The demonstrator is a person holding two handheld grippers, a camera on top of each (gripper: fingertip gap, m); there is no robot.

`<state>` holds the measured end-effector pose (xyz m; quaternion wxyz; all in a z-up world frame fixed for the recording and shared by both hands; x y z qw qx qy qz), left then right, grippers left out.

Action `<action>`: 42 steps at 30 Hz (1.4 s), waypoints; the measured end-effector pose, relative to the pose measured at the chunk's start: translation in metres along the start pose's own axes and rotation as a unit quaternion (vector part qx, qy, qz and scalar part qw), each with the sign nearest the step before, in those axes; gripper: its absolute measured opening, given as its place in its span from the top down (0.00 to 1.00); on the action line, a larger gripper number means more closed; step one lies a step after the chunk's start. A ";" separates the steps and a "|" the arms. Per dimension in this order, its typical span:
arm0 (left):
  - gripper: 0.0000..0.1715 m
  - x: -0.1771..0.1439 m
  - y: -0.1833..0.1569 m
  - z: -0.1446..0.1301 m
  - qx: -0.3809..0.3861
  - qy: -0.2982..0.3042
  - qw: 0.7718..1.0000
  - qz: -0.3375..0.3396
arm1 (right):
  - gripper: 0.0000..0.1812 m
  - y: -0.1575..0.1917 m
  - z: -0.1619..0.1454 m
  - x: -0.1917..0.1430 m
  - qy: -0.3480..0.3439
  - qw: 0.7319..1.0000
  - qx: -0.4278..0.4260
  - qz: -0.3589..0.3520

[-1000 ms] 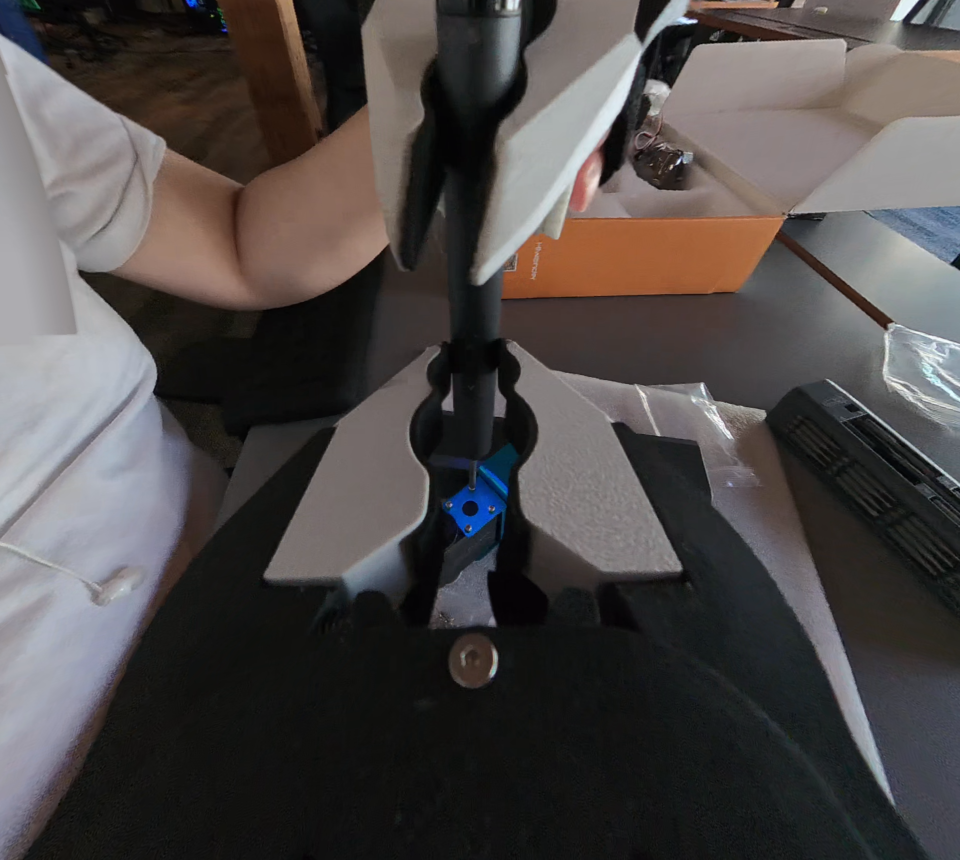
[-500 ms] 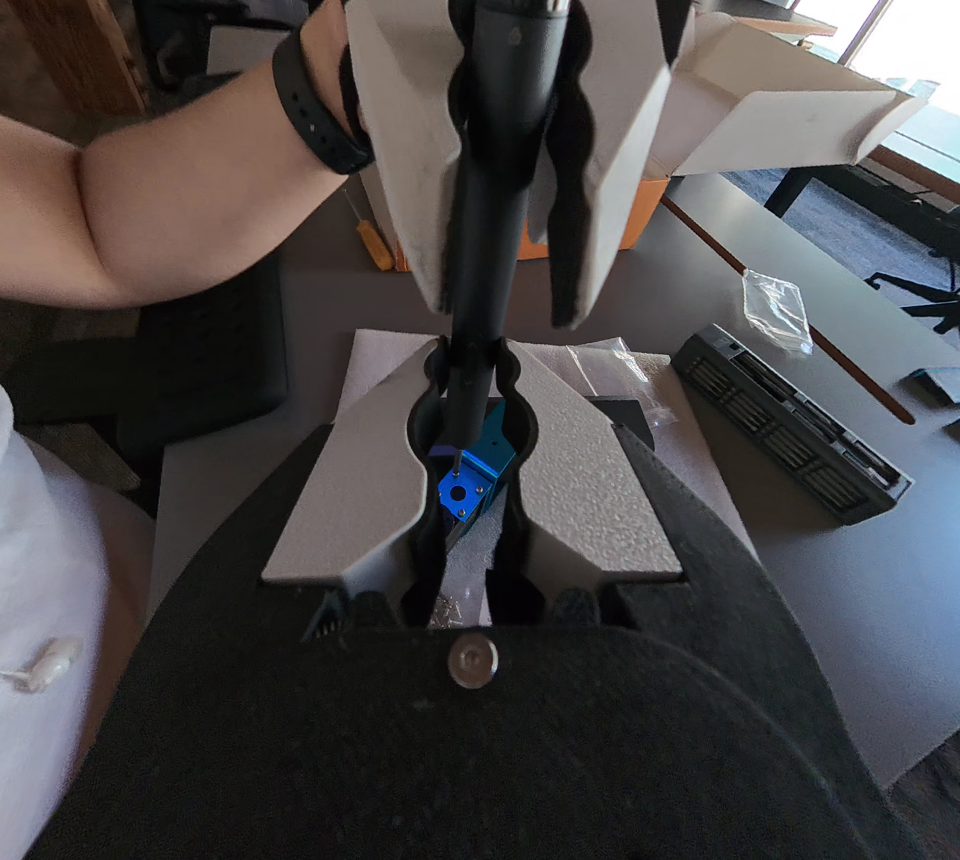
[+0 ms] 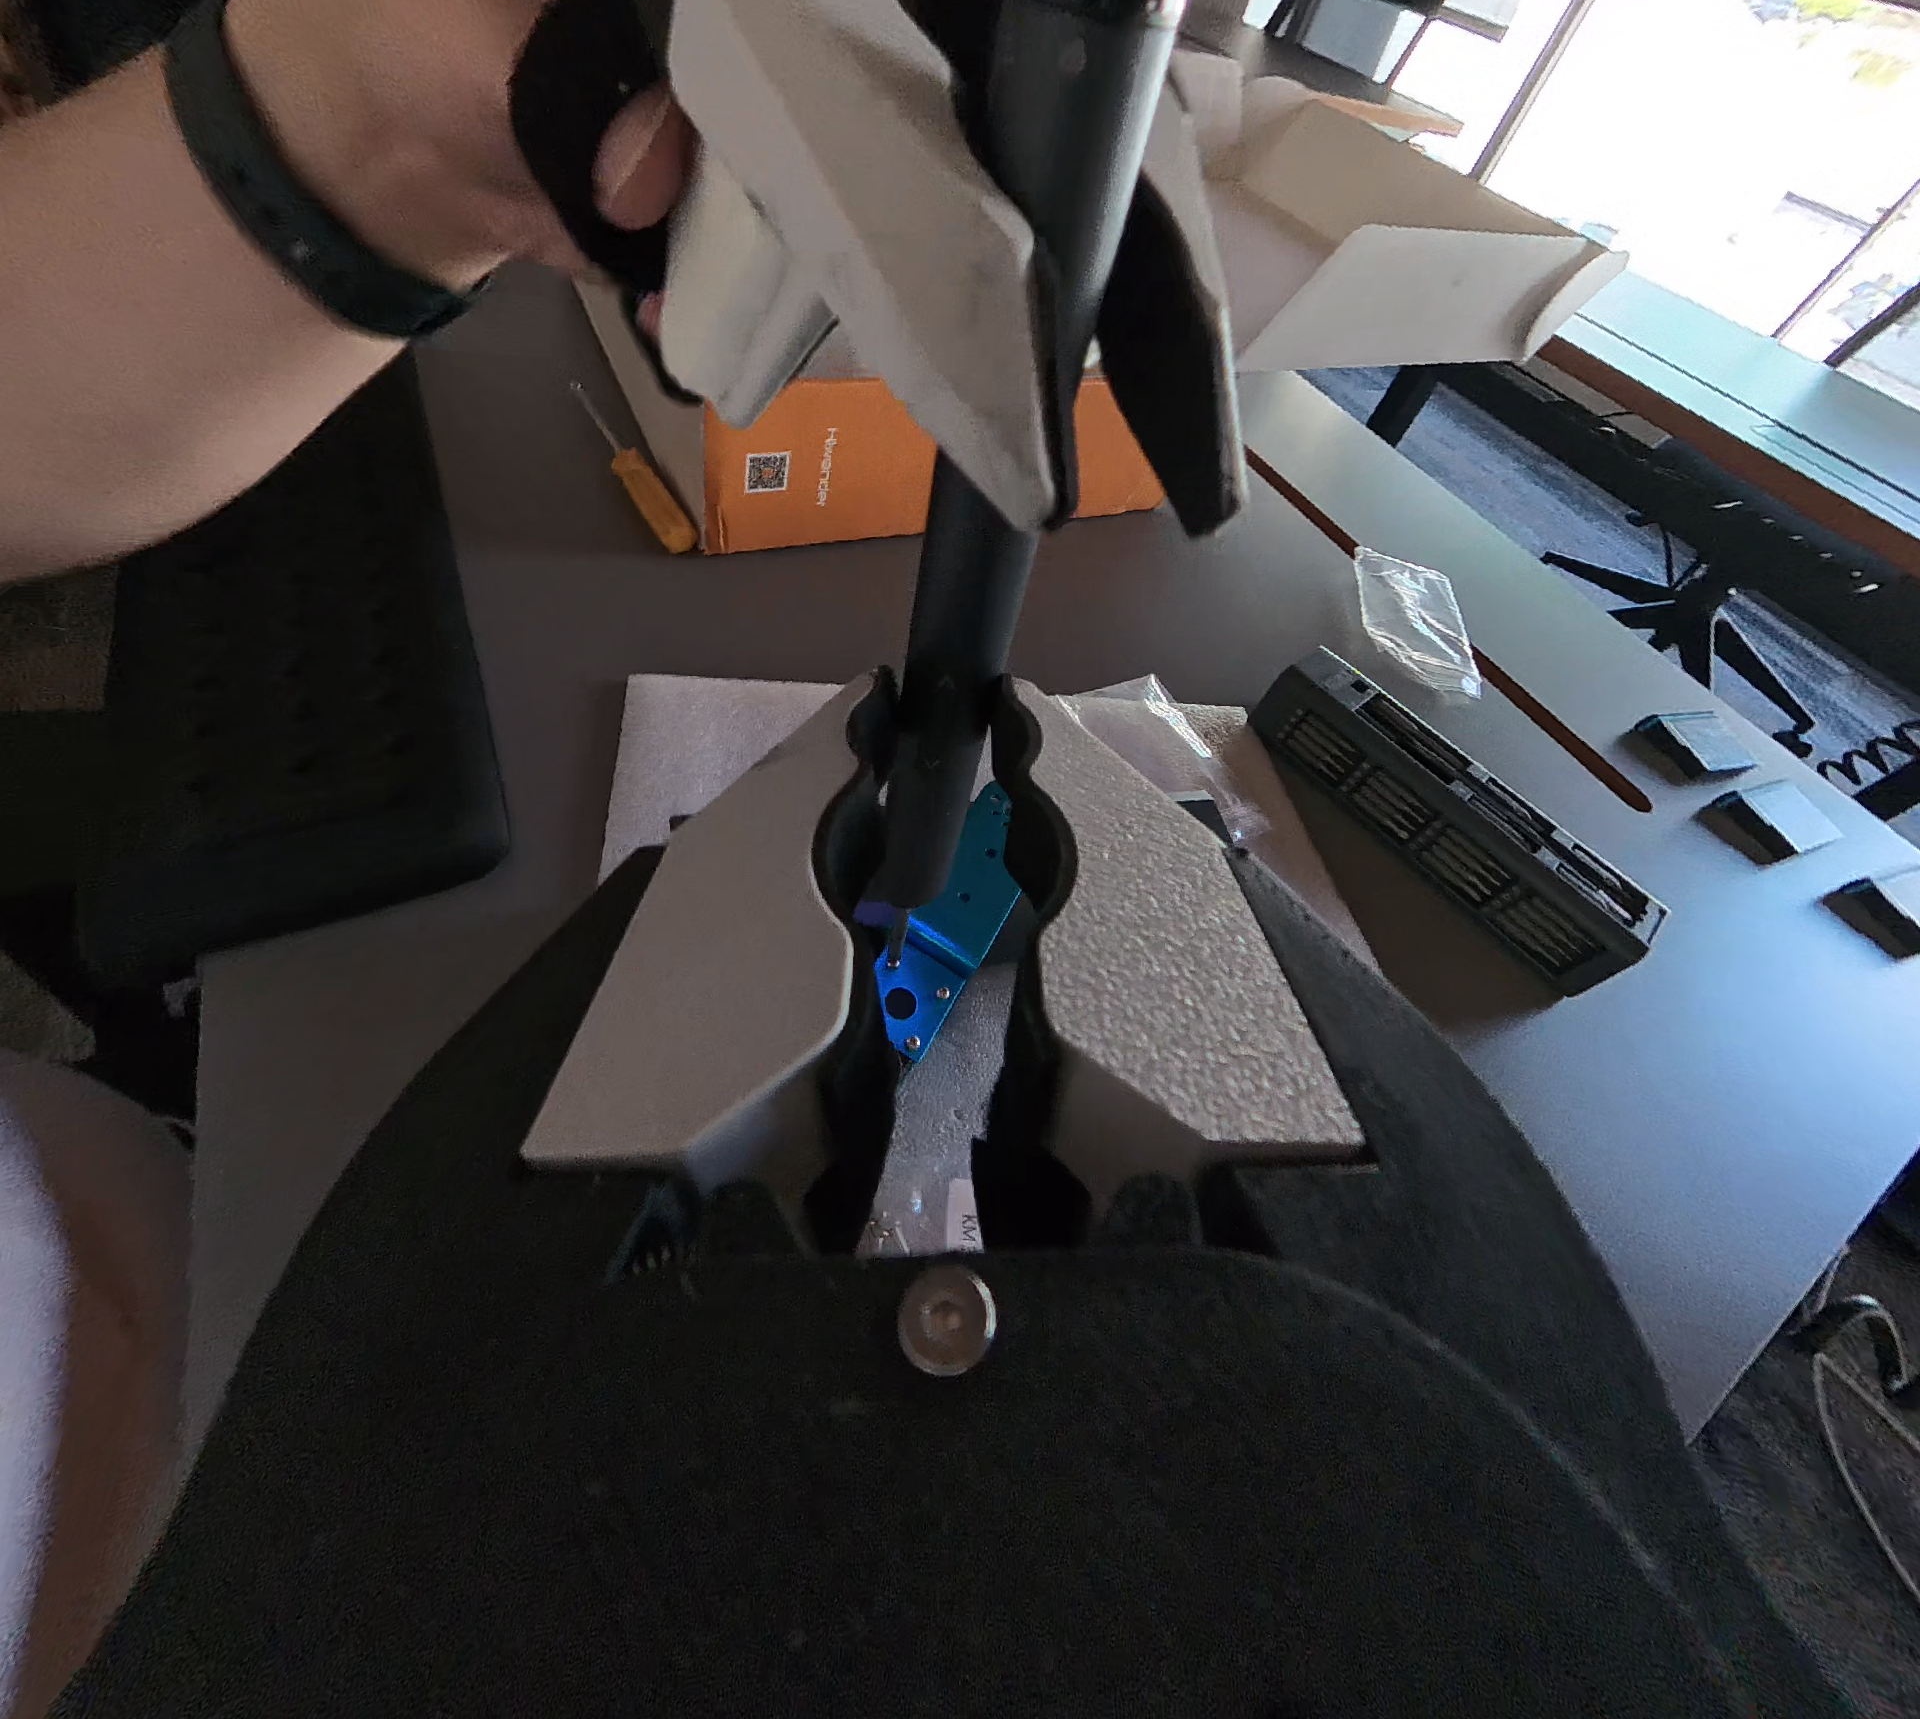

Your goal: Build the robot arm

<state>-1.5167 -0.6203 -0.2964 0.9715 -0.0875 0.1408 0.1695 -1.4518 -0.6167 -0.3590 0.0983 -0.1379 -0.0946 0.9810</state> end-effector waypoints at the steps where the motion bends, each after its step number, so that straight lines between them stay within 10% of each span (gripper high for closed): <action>1: 0.86 0.000 -0.002 -0.001 -0.007 -0.018 1.000 0.006 | 0.90 0.001 -0.001 0.000 -0.006 1.000 0.007 -0.007; 22: 0.92 0.024 -0.008 0.003 0.012 -0.108 0.994 0.031 | 0.89 0.009 -0.006 -0.005 -0.041 0.993 0.047 -0.100; 34: 0.94 0.022 -0.009 0.000 0.049 -0.129 0.990 0.025 | 0.77 -0.021 -0.019 -0.008 -0.082 0.947 0.117 0.289; 42: 0.94 0.012 -0.009 -0.003 0.064 -0.152 0.986 0.017 | 0.83 -0.018 -0.022 0.006 -0.060 0.935 0.041 0.347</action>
Point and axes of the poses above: each gripper's, where its closed fingertips meet, x out along the fingers, z out of its top, y = z × x across the jaws, the point moved 6 cm from there along -x, back along the fingers, and after that the axes turned 1 degree about -y, right-handed, at the moved point
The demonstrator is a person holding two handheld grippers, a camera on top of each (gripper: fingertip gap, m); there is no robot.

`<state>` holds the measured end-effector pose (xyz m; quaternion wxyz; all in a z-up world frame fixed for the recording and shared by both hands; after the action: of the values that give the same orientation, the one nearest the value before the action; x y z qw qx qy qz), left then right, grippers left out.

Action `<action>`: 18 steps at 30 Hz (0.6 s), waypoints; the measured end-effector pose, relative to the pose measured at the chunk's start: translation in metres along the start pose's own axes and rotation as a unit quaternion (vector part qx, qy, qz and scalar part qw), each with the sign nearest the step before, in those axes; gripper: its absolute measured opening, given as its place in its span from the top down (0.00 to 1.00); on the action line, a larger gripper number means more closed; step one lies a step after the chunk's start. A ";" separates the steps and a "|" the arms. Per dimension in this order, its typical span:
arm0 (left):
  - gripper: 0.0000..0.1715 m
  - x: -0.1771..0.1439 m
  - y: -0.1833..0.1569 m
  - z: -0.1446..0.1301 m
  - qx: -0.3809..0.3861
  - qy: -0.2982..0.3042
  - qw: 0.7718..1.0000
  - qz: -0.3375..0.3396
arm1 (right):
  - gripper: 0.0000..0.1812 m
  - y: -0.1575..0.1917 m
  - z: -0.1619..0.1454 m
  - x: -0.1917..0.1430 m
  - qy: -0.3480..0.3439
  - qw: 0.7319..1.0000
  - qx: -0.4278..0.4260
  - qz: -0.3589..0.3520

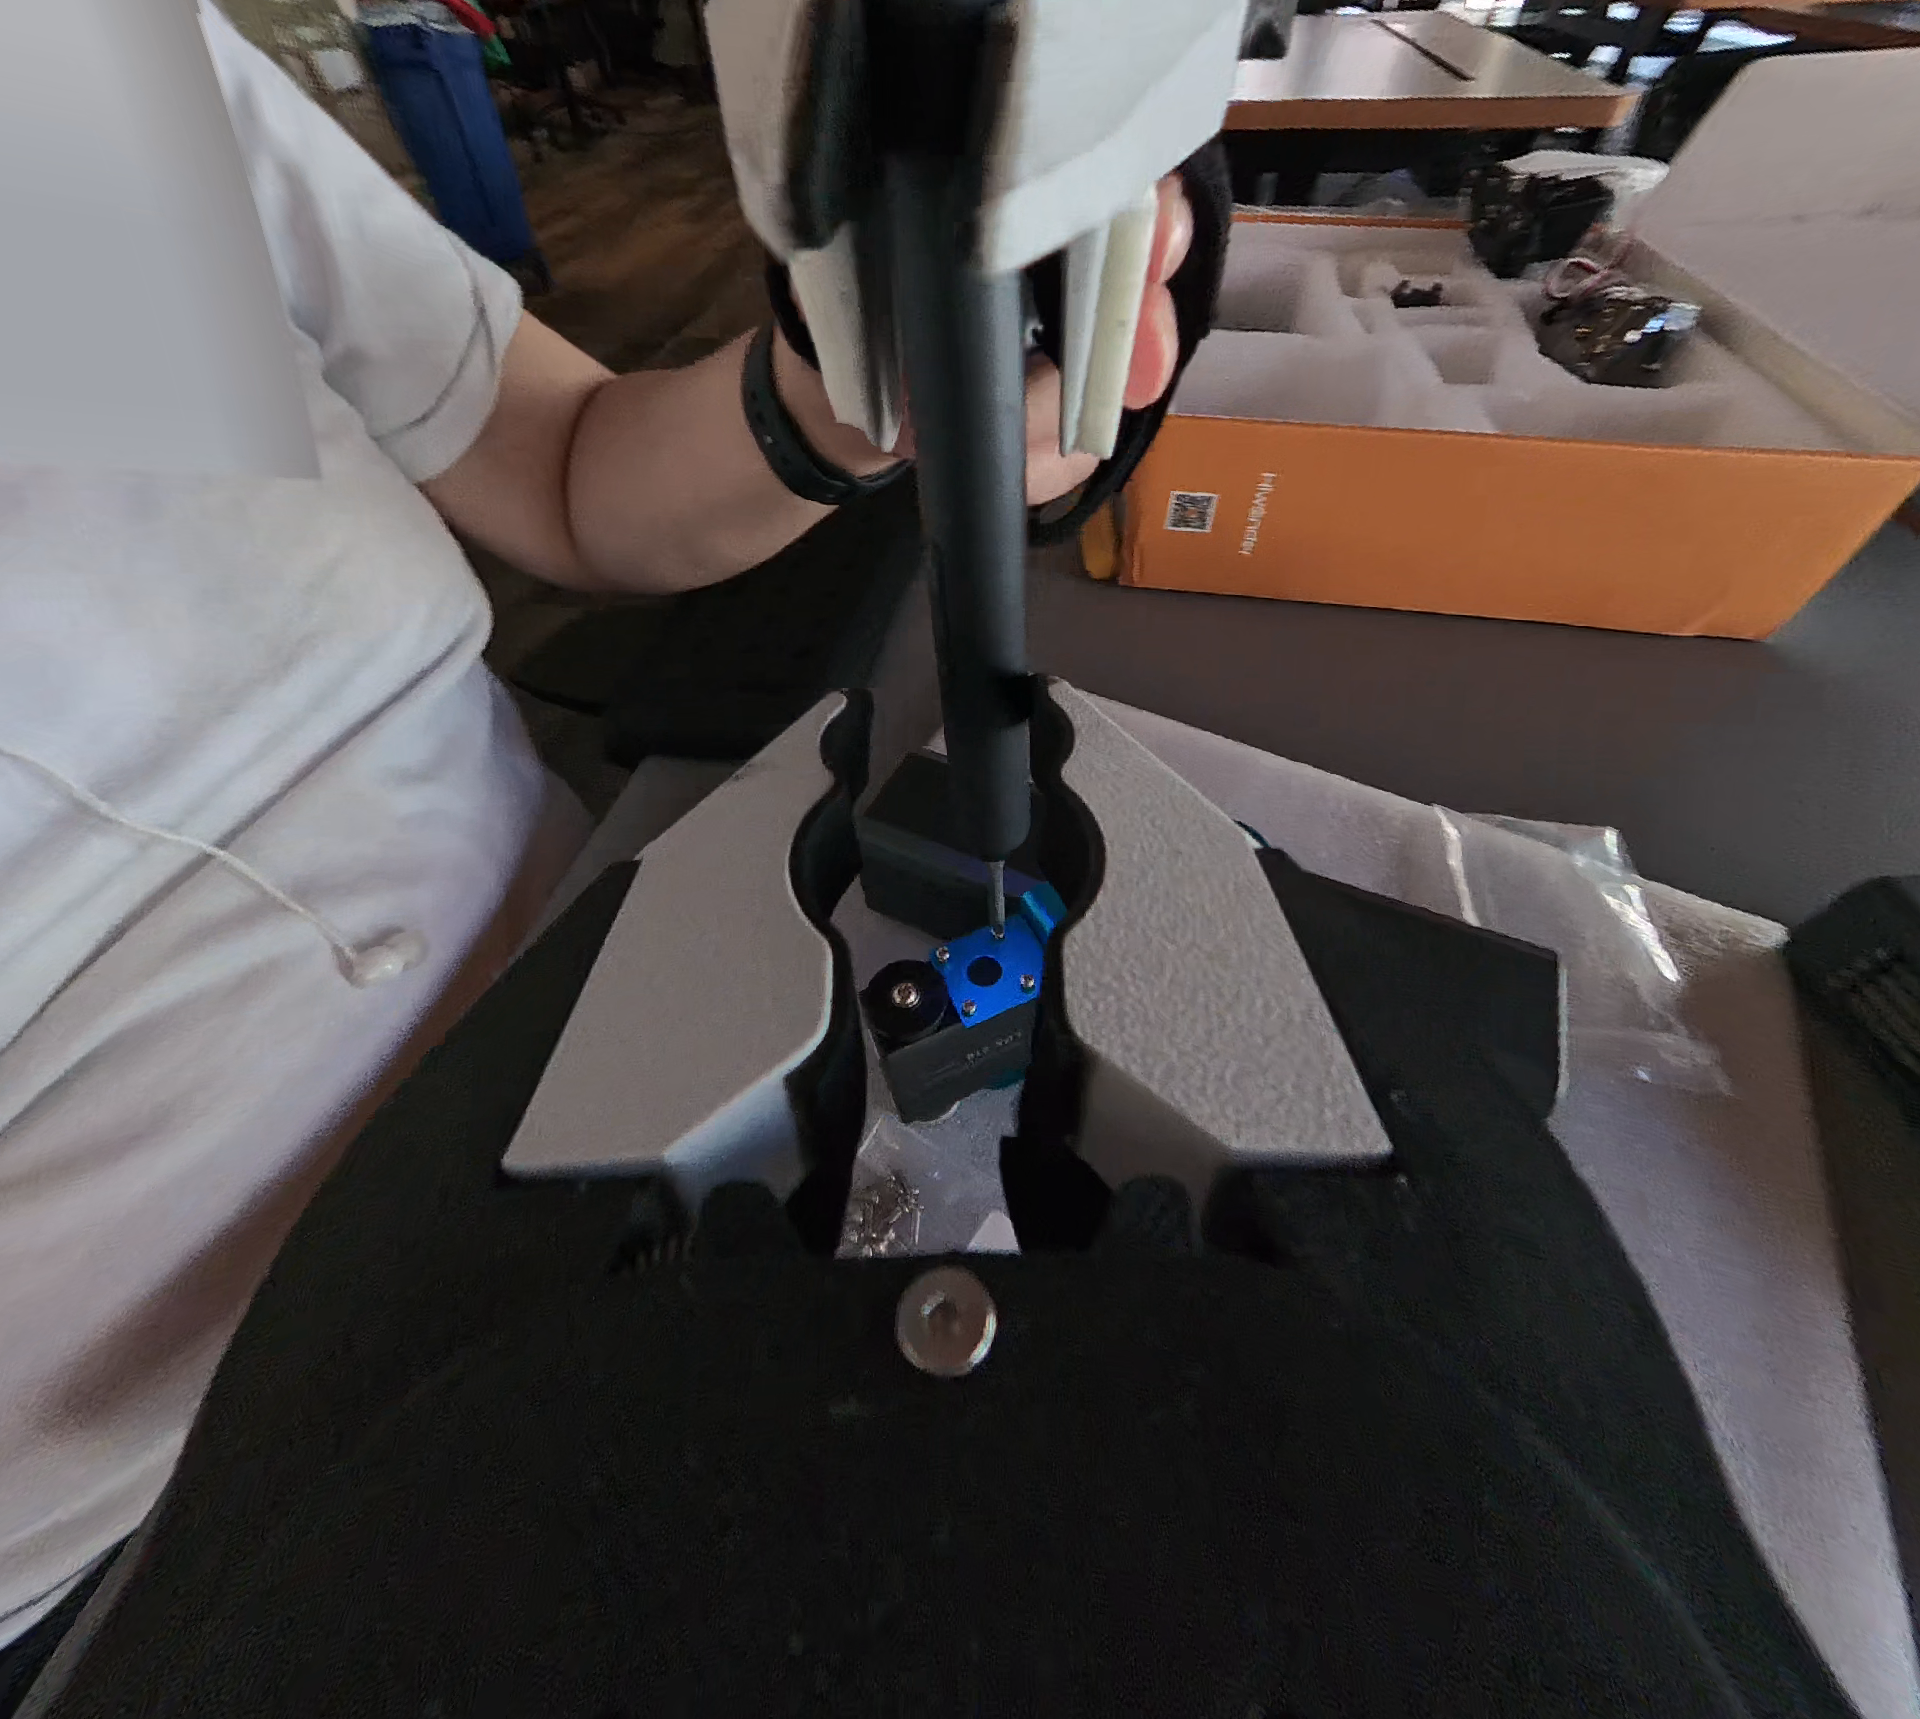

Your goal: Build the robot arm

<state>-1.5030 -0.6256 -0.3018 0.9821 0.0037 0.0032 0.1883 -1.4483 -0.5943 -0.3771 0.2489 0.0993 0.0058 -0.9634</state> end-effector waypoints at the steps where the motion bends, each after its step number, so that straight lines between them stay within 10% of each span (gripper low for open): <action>1: 0.94 0.000 -0.001 0.000 0.003 0.002 1.000 -0.002 | 0.83 -0.002 0.000 -0.001 -0.004 1.000 0.006 0.023; 7: 0.94 0.003 -0.002 0.000 0.006 0.012 1.000 -0.015 | 0.86 -0.019 -0.003 -0.003 -0.061 0.980 0.093 0.164; 18: 0.94 0.004 0.001 0.000 -0.005 0.013 0.999 -0.036 | 0.90 -0.027 -0.004 0.001 -0.106 0.963 0.119 0.218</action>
<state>-1.4992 -0.6235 -0.3019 0.9881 -0.0037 0.0149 0.1531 -1.4612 -0.5706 -0.3824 0.4382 0.0245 -0.1568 -0.8848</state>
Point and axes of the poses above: each gripper's, where its closed fingertips meet, x out along the fingers, z out of its top, y = z × x across the jaws, the point moved 6 cm from there along -x, back along the fingers, and after that the axes turned 1 degree about -y, right-handed, at the moved point
